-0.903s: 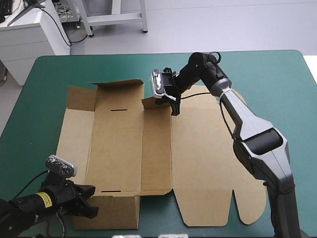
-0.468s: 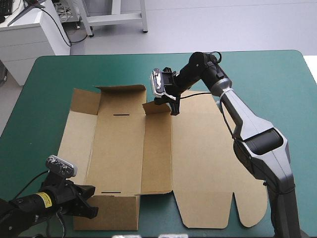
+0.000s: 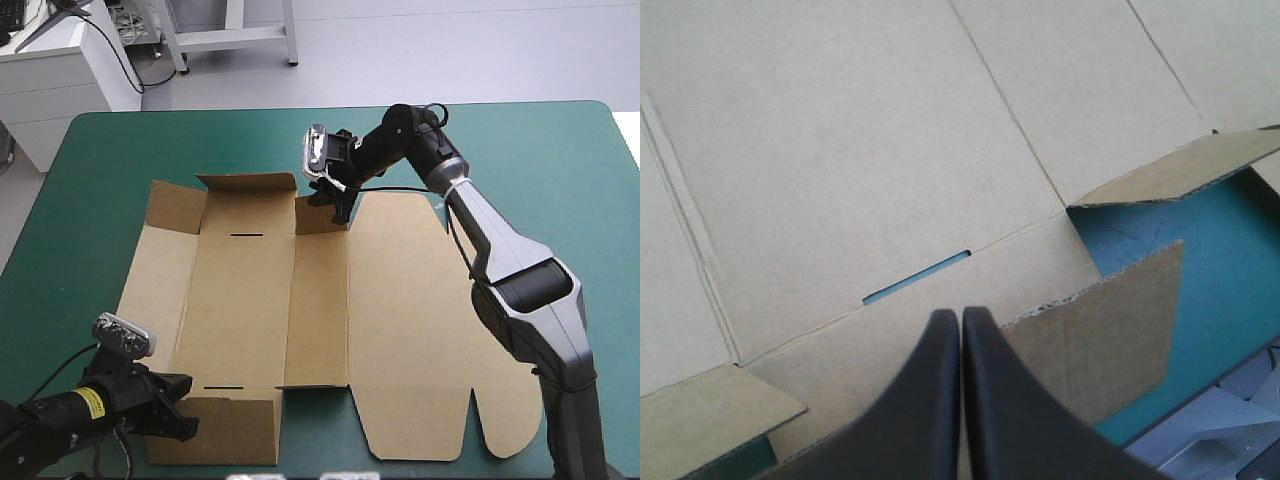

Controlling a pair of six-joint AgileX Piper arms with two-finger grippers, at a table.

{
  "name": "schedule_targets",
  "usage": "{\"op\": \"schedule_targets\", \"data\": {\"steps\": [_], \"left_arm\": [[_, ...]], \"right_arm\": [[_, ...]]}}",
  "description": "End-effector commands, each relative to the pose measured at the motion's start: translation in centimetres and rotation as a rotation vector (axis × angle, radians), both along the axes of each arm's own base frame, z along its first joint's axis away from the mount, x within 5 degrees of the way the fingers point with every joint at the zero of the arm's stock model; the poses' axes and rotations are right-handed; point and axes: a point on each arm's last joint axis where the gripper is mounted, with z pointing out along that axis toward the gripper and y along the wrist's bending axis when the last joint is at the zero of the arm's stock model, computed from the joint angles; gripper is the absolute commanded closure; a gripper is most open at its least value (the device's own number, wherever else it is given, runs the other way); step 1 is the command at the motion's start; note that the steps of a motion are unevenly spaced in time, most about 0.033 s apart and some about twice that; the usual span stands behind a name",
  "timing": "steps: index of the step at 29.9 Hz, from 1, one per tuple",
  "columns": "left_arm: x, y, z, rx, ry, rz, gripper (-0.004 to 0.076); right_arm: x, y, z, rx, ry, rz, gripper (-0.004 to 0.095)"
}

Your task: Fold the box

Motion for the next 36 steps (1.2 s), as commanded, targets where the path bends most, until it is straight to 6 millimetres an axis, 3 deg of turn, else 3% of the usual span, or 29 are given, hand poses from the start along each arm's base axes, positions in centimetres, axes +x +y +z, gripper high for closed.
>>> {"op": "schedule_targets", "data": {"steps": [1,6,10,19,25,32,36], "left_arm": [[0.2,-0.2,1.3,-0.052,-0.059,0.007,0.0732],[0.3,-0.2,1.4,-0.054,-0.064,0.008,0.0732],[0.5,-0.3,1.6,-0.072,-0.093,0.016,0.0732],[0.8,-0.1,2.2,-0.063,-0.147,0.033,0.0732],[1.9,0.5,5.3,-0.007,-0.161,0.128,0.0732],[5.0,0.1,9.5,0.128,-0.174,0.158,0.0732],[7.6,-0.8,11.0,0.156,-0.168,0.172,0.0731]], "right_arm": [[-1.0,-1.5,5.9,0.150,-0.054,-0.135,0.0934],[-1.3,-2.8,7.0,0.151,-0.051,-0.144,0.0927],[-1.6,-4.8,8.9,0.209,0.009,-0.281,0.0927],[-2.1,-12.5,11.6,0.243,0.194,-0.640,0.0925],[-2.1,-16.0,12.7,0.295,0.222,-0.803,0.0925],[-3.0,-17.3,13.7,0.252,0.175,-0.899,0.0925],[-3.5,-17.7,13.7,0.230,0.180,-0.948,0.0925]]}}
